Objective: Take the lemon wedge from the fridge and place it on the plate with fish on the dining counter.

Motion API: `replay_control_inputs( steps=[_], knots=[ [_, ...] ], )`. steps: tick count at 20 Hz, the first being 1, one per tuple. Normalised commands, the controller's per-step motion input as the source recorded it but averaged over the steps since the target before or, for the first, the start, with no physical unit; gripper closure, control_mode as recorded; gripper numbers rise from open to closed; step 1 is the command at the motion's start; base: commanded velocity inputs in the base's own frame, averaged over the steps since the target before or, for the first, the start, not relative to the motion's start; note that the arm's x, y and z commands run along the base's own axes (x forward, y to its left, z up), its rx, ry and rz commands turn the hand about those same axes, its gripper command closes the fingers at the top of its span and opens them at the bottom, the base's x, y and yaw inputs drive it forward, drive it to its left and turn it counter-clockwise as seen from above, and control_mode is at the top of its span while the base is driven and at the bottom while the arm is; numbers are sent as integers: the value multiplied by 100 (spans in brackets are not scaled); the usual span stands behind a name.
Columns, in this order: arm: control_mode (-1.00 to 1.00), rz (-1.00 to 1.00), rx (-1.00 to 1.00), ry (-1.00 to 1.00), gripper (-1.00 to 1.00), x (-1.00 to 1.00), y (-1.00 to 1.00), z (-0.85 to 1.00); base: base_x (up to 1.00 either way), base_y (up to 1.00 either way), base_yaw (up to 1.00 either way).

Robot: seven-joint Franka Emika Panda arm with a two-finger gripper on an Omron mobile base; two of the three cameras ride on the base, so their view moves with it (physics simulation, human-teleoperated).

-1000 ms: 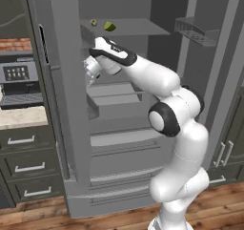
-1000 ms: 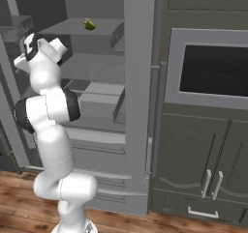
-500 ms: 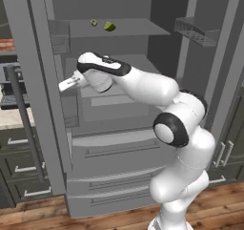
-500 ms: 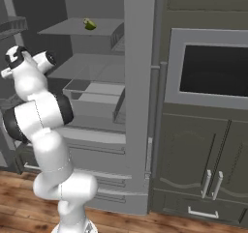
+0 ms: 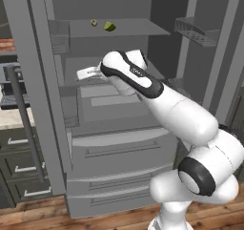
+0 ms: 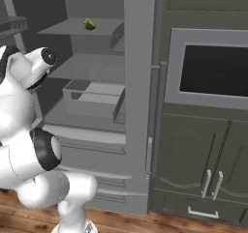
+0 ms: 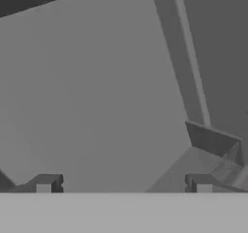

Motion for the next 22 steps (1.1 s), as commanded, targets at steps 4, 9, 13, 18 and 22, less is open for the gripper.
replay_control_inputs(
  steps=[4, 9, 13, 18, 22],
  knots=[
    [-100, -42, 0, 6, -100, -100, -99, 81, 0, 0, 0],
    [-100, -42, -5, 29, -100, -92, -76, 26, 0, 0, 0],
    [-100, -42, -15, 43, -100, -83, -58, 0, 0, 0, 0],
    [-100, -37, -17, 42, -100, -75, -79, 2, 0, 0, 0],
    [-100, -21, -30, 23, -100, -61, -100, 2, 0, 0, 0]
  ],
)
